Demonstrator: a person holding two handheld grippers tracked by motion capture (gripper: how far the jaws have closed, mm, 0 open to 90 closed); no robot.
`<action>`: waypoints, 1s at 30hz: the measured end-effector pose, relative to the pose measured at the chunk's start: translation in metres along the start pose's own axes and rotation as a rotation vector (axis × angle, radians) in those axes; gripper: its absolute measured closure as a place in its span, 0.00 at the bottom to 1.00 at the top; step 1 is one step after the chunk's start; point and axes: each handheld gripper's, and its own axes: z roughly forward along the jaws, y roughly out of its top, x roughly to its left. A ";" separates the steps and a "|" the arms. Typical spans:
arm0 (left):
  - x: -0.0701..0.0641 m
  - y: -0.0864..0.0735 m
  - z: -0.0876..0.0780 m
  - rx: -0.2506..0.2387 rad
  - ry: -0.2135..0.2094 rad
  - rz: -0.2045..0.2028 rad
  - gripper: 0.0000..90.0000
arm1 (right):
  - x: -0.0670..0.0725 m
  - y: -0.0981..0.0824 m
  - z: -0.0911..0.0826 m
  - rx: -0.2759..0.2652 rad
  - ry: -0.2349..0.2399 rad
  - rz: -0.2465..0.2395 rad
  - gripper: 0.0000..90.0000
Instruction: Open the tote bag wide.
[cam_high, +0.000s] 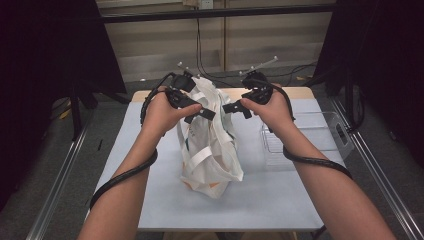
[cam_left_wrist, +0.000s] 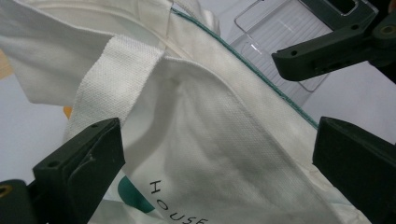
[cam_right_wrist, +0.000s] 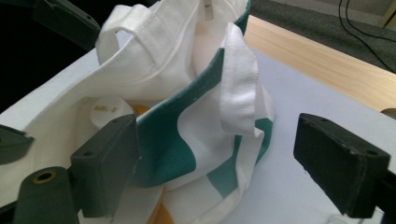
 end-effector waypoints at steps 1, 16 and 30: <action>0.000 0.000 0.000 0.004 0.002 0.004 0.02 | 0.001 0.001 0.001 0.002 0.001 0.000 0.15; -0.001 -0.002 -0.001 0.008 -0.006 0.017 0.18 | 0.015 0.009 0.010 0.020 0.028 0.003 0.19; -0.002 -0.004 -0.004 0.021 -0.005 0.004 0.49 | 0.015 0.004 0.015 0.080 0.061 0.048 0.59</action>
